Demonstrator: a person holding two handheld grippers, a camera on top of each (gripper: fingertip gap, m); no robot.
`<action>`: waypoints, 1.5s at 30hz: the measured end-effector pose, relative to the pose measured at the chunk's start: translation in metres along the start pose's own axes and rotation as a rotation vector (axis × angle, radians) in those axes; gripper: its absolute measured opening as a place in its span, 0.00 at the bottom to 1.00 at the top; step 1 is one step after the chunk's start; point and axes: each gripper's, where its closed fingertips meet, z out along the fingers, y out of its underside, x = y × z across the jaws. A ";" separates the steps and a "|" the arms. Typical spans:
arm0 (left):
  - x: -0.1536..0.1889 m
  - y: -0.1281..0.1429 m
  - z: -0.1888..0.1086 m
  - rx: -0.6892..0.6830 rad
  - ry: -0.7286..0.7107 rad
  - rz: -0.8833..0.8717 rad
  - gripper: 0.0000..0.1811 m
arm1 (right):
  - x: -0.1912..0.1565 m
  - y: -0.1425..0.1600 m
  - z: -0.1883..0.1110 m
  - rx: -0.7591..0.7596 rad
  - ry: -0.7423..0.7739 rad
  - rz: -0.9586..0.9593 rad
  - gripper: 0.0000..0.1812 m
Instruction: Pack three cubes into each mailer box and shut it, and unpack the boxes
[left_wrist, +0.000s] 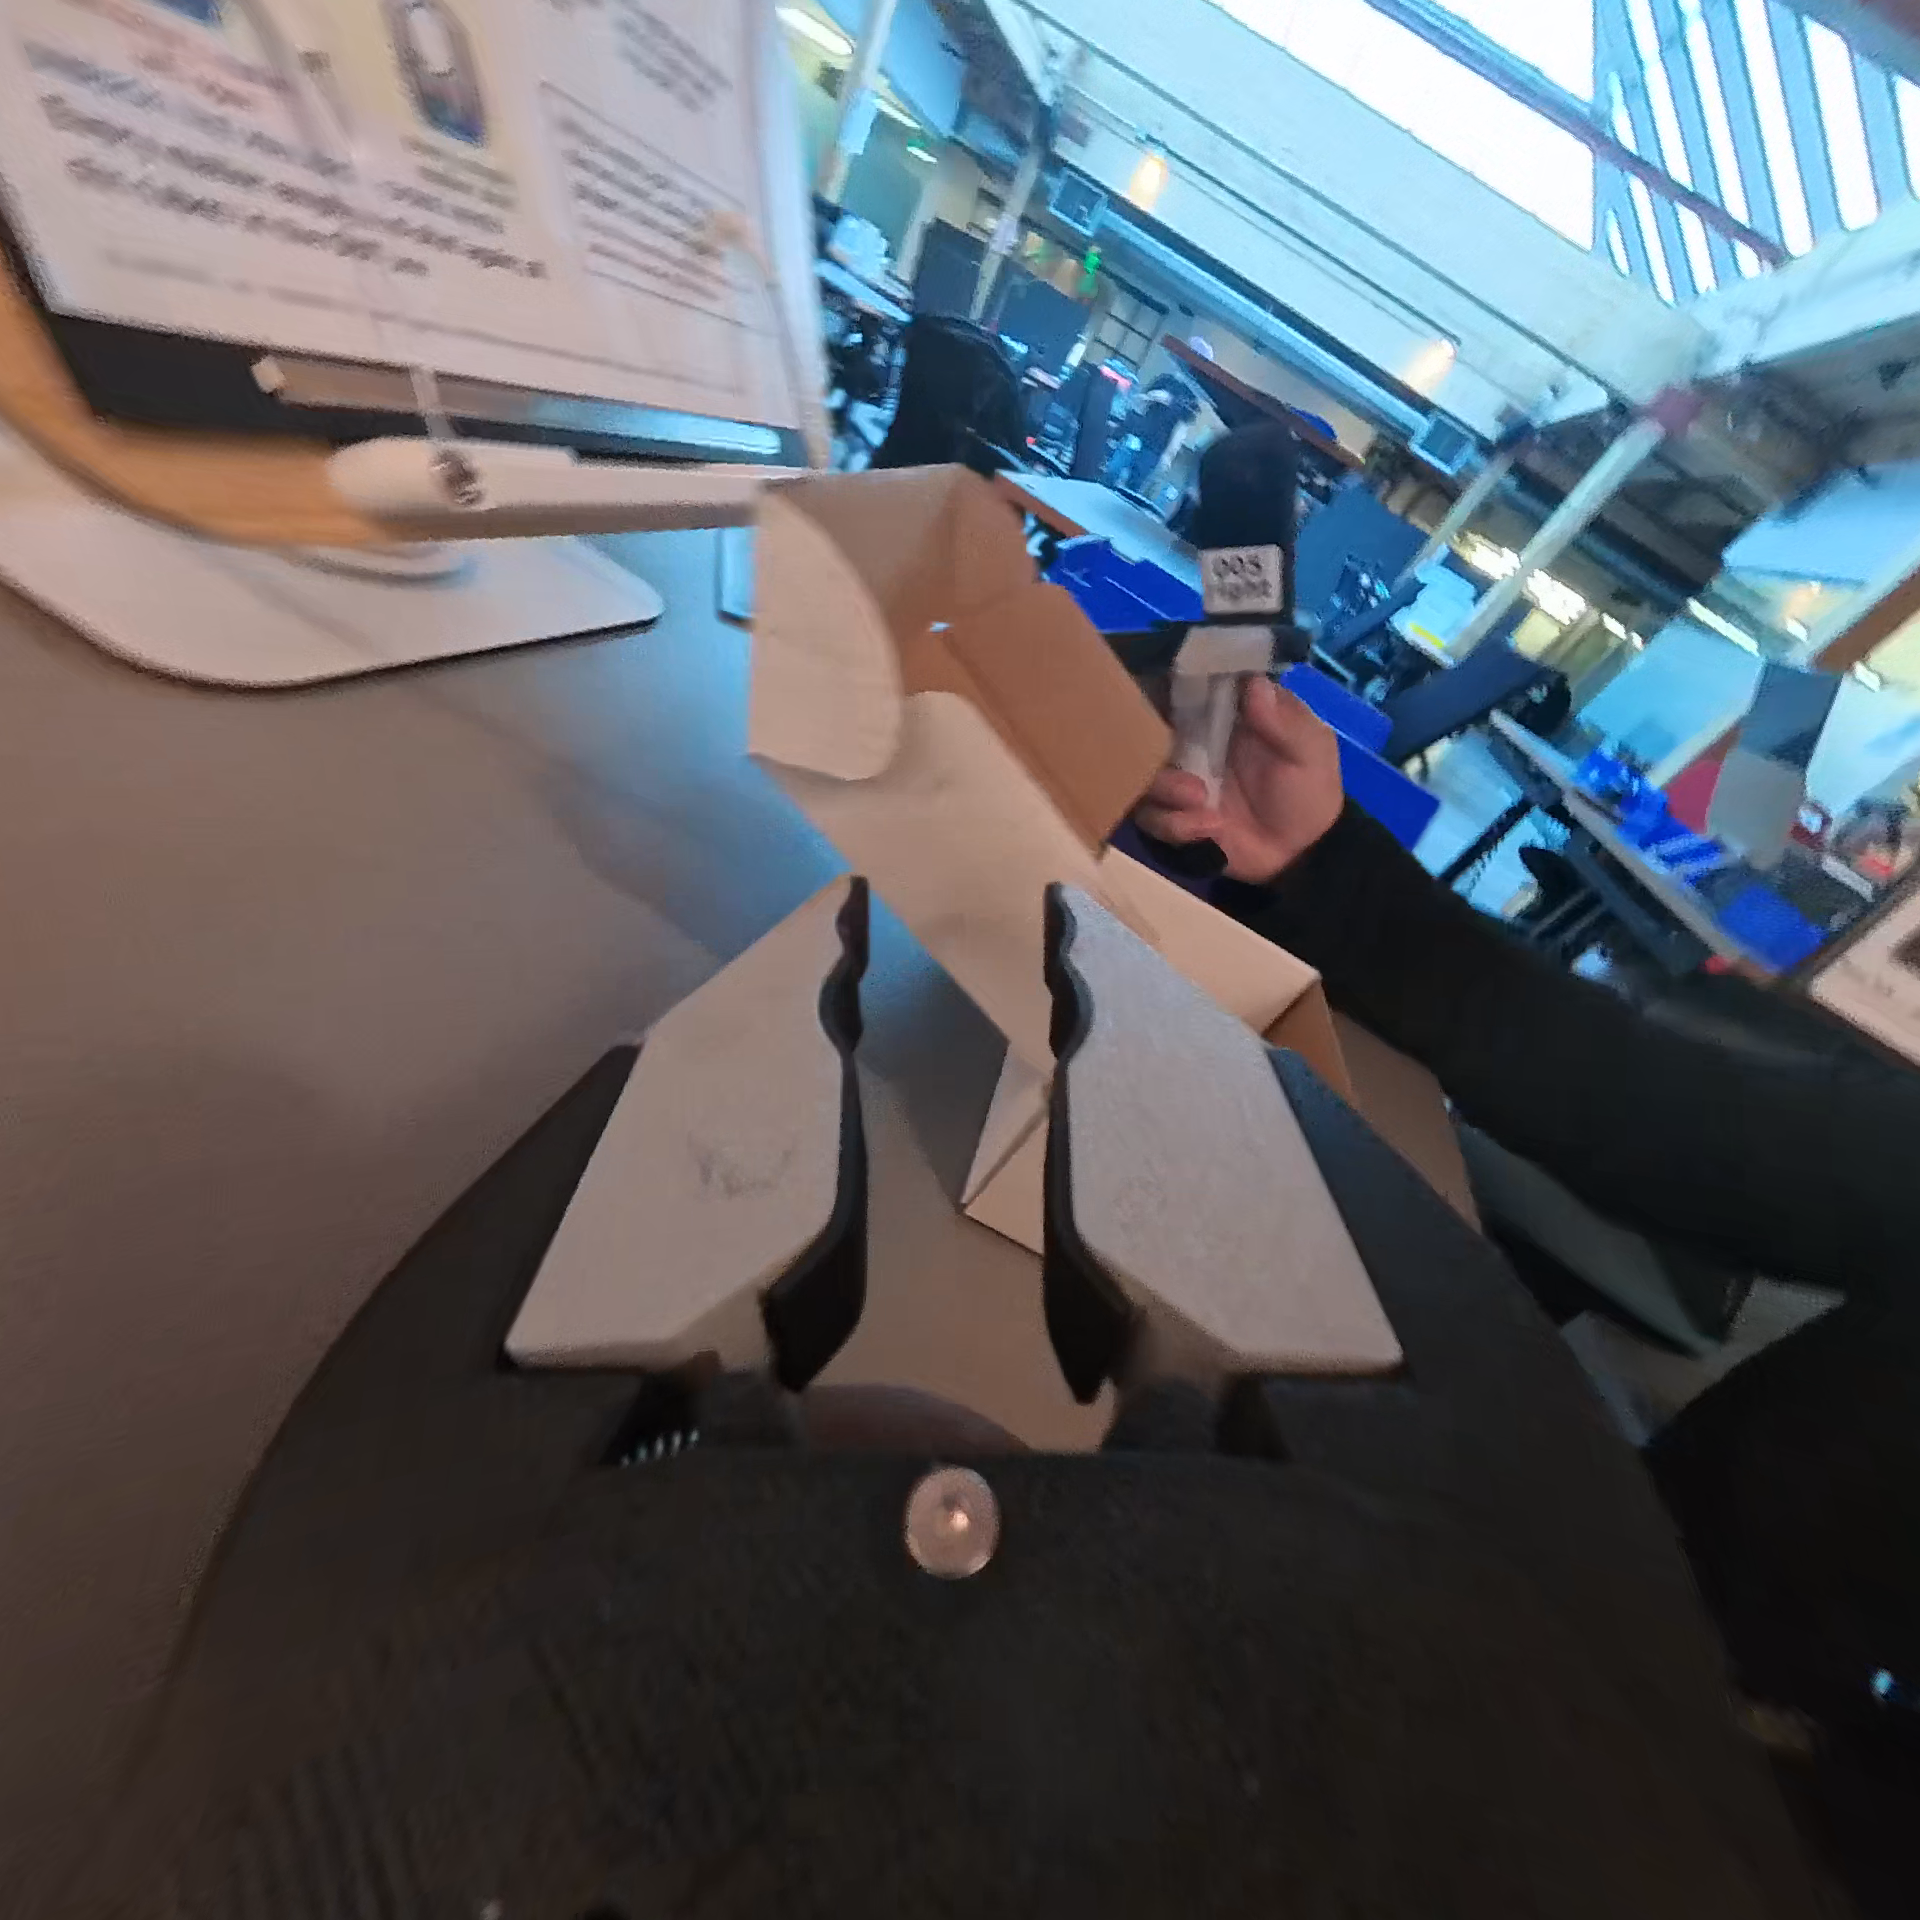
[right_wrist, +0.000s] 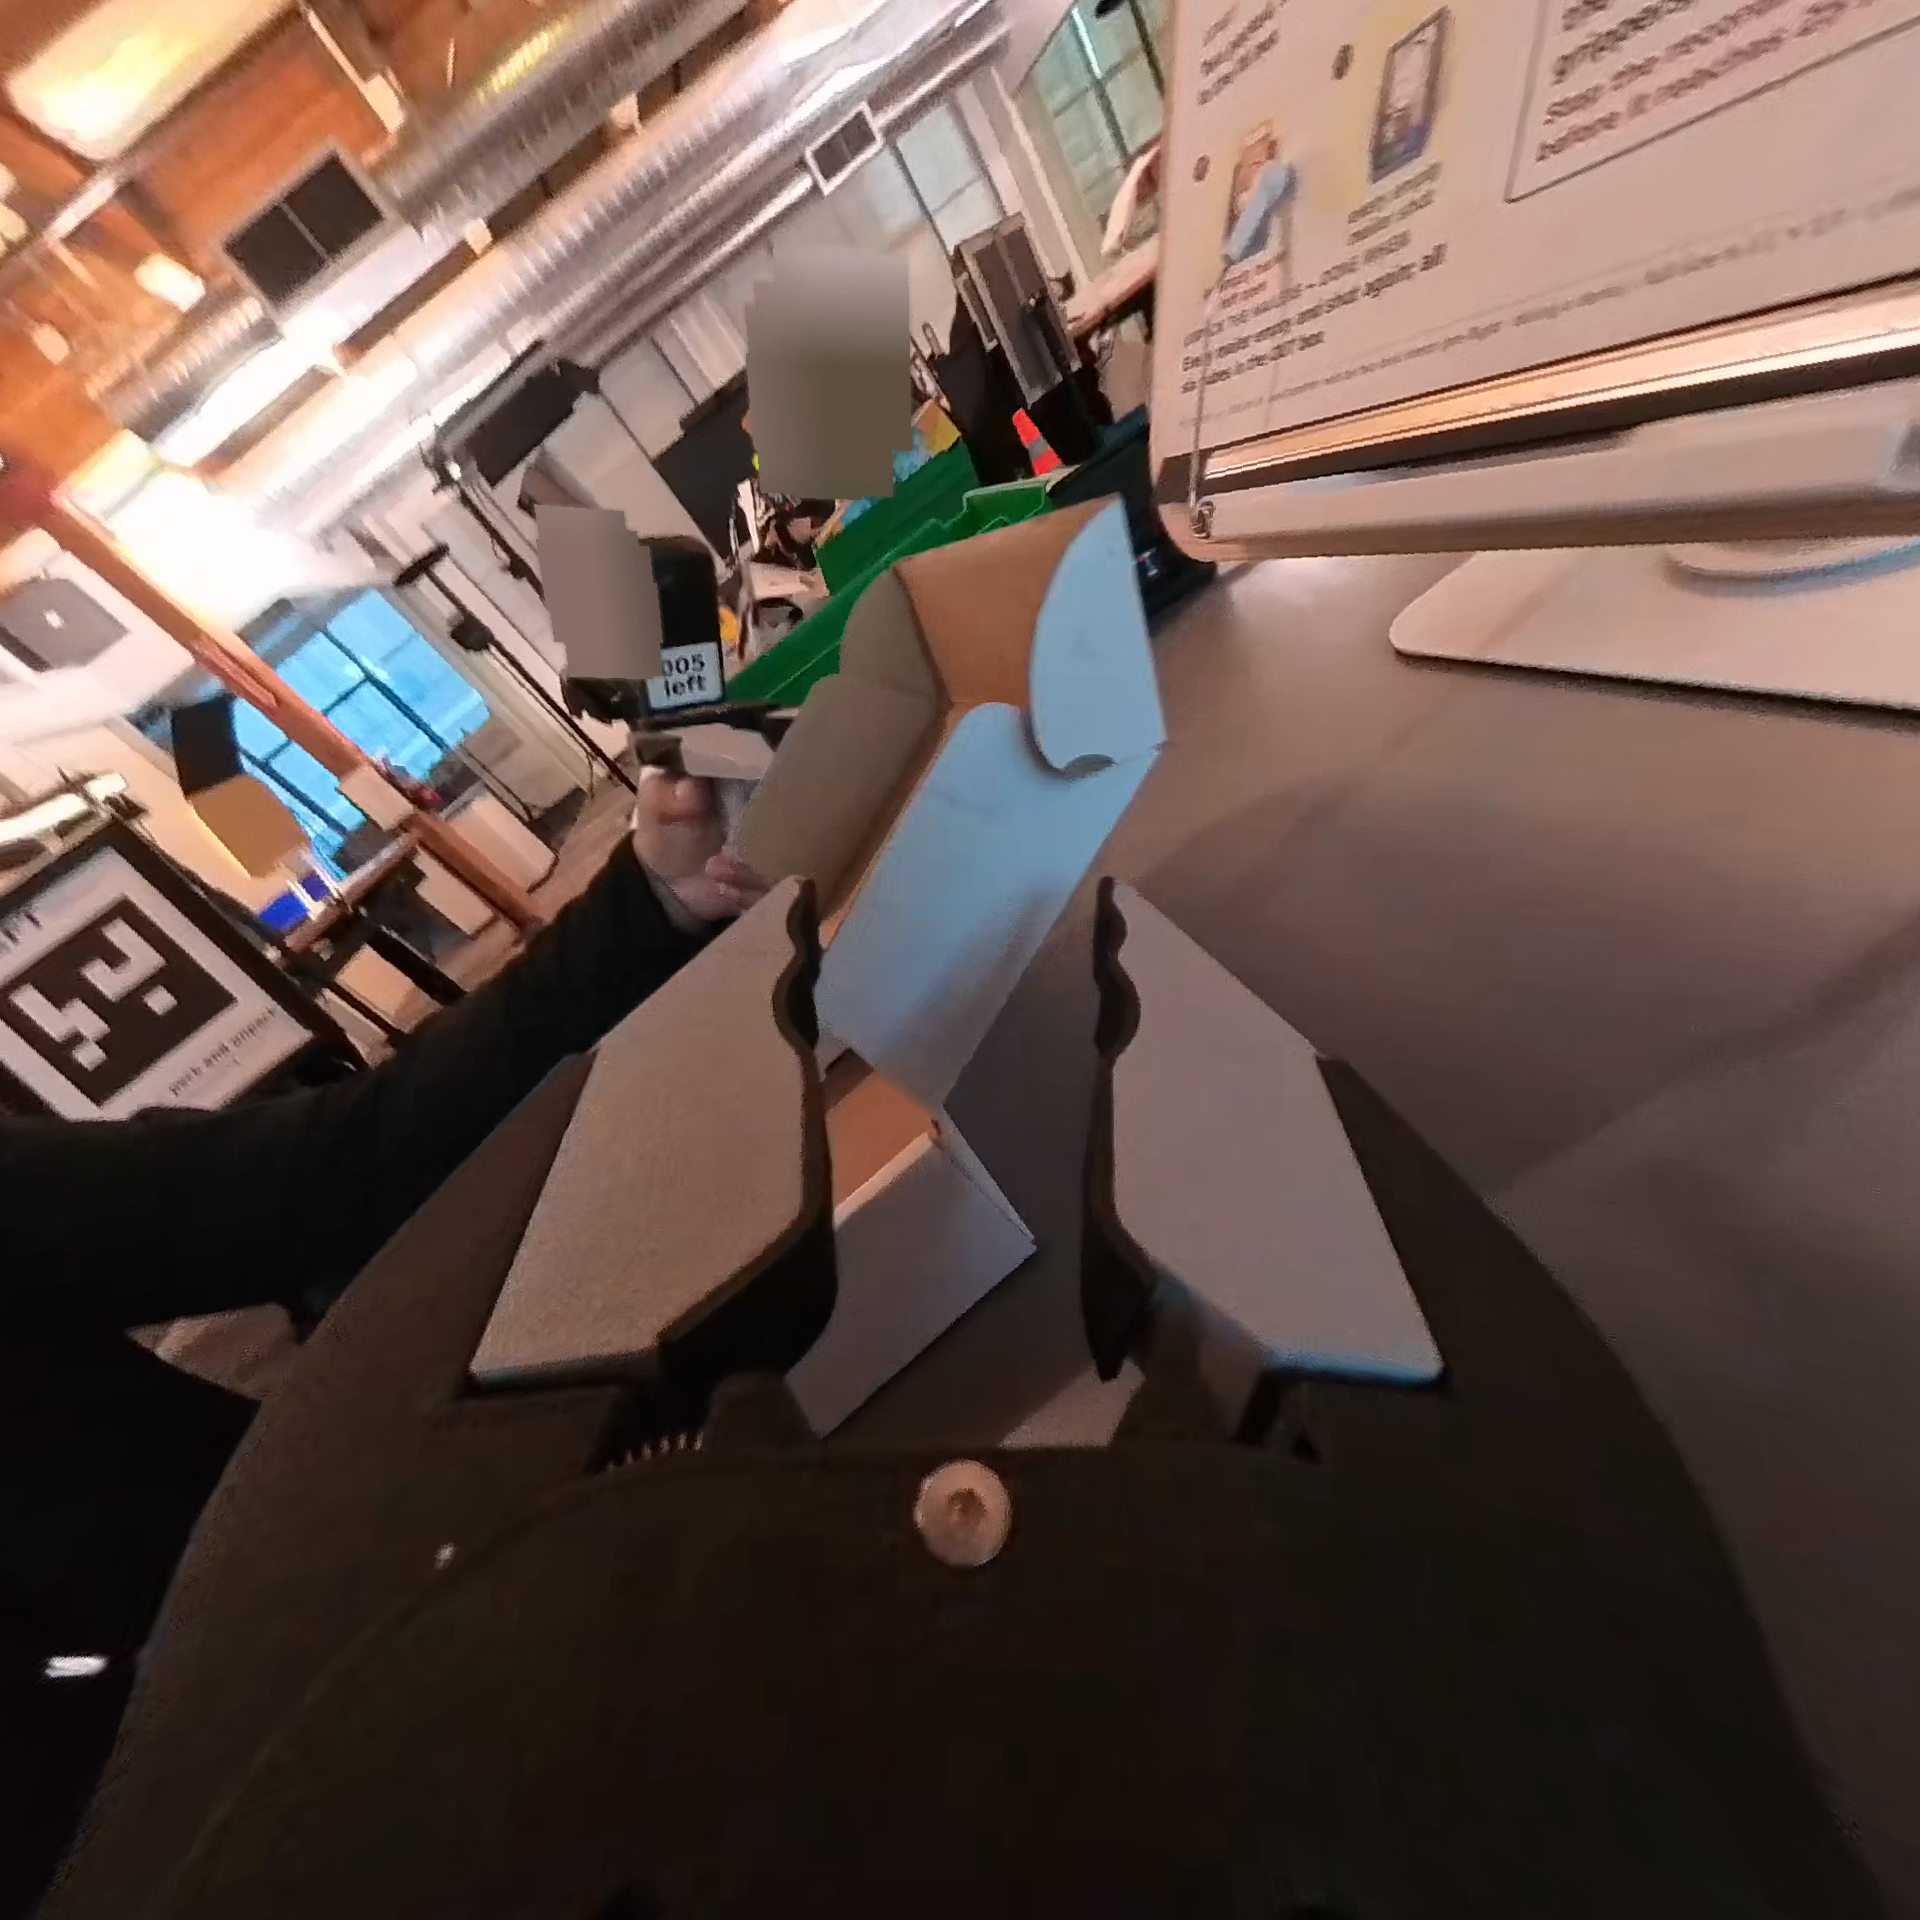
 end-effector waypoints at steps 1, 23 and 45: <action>-0.009 0.000 -0.001 0.006 -0.030 -0.055 0.20 | 0.003 -0.001 -0.001 0.008 0.004 0.029 0.30; -0.002 0.010 0.021 -0.003 0.115 -0.298 0.35 | -0.008 0.015 0.028 -0.050 -0.296 0.361 0.35; 0.024 0.014 0.031 -0.006 0.284 -0.329 0.28 | -0.016 0.011 0.024 -0.042 -0.336 0.352 0.32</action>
